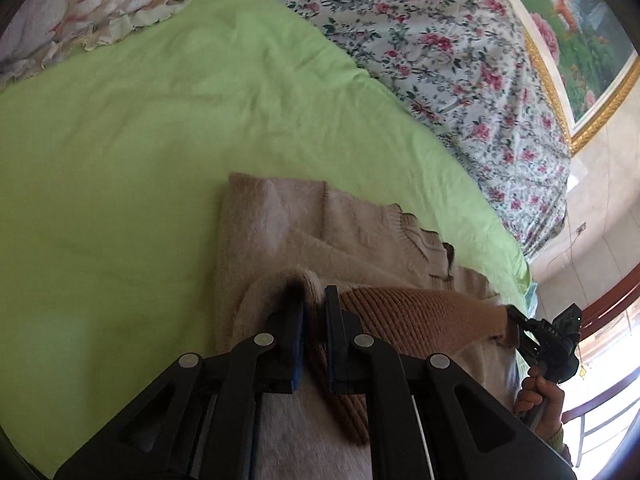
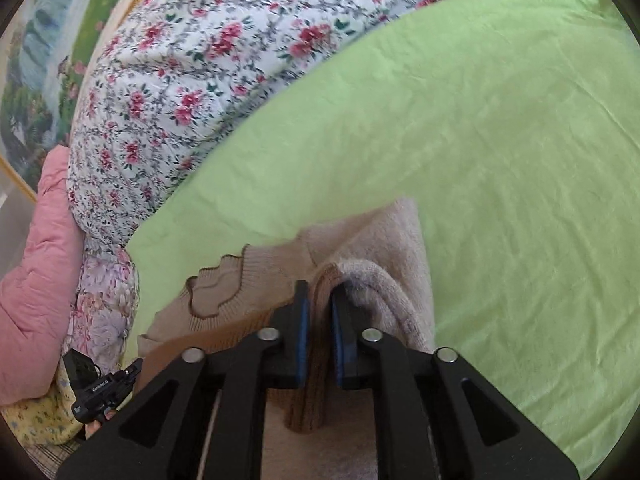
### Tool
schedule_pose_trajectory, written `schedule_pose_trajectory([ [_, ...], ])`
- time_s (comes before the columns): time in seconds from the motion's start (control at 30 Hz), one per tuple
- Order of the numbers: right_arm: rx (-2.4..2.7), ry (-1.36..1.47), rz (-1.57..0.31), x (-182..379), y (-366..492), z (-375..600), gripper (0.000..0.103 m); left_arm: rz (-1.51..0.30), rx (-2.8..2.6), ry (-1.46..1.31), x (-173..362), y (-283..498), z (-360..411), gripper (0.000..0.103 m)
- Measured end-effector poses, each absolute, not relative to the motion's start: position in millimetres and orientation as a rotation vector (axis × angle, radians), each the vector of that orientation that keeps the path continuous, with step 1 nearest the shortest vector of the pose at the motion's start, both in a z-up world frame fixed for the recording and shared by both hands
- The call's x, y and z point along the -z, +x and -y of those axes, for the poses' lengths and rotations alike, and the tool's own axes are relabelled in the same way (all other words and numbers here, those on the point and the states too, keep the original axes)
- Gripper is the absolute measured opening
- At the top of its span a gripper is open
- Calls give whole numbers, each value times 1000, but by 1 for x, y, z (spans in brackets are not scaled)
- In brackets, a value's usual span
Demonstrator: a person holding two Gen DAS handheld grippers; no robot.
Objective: Fold small clothes
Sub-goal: 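Lift the hem with both tools and fold it toward the collar, then open both tools and smooth the folded hem flat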
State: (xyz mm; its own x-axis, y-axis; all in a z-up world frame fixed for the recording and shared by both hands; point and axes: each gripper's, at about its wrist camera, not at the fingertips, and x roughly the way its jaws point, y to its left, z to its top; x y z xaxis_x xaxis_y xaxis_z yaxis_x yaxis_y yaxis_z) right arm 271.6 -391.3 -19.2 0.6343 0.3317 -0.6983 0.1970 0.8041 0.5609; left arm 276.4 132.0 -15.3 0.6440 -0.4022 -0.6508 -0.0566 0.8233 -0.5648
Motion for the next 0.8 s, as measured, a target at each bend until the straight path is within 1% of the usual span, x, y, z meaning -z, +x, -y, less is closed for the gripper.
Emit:
schedule_pose_trajectory([
  [0.07, -88, 645, -851, 5, 256, 393, 33, -848, 250, -557, 3, 254, -124, 11],
  [0.17, -149, 585, -788, -17, 228, 381, 34, -859, 342, -491, -11, 220, -95, 12],
  [0.2, -200, 565, -778, -21, 220, 371, 34, -864, 395, -479, -13, 210, -81, 16],
  [0.27, -360, 502, -820, -24, 214, 339, 34, -897, 501, -440, -10, 200, -48, 20],
  [0.3, -423, 463, -866, -19, 213, 321, 34, -917, 531, -388, -7, 199, -28, 20],
  [0.4, -514, 303, -1019, 4, 220, 269, 34, -960, 514, -270, 4, 213, 4, 20],
  [0.5, -498, 212, -1094, 21, 239, 252, 34, -1014, 495, -306, 17, 244, -1, 18],
  [0.57, -449, 197, -1119, 27, 257, 258, 34, -1032, 475, -312, 20, 264, -10, 15],
  [0.67, -359, 168, -1111, 29, 282, 273, 33, -1001, 370, -247, 13, 293, -24, 14],
  [0.8, -168, 172, -1040, 23, 308, 301, 33, -965, 243, -304, 12, 327, -60, 14],
])
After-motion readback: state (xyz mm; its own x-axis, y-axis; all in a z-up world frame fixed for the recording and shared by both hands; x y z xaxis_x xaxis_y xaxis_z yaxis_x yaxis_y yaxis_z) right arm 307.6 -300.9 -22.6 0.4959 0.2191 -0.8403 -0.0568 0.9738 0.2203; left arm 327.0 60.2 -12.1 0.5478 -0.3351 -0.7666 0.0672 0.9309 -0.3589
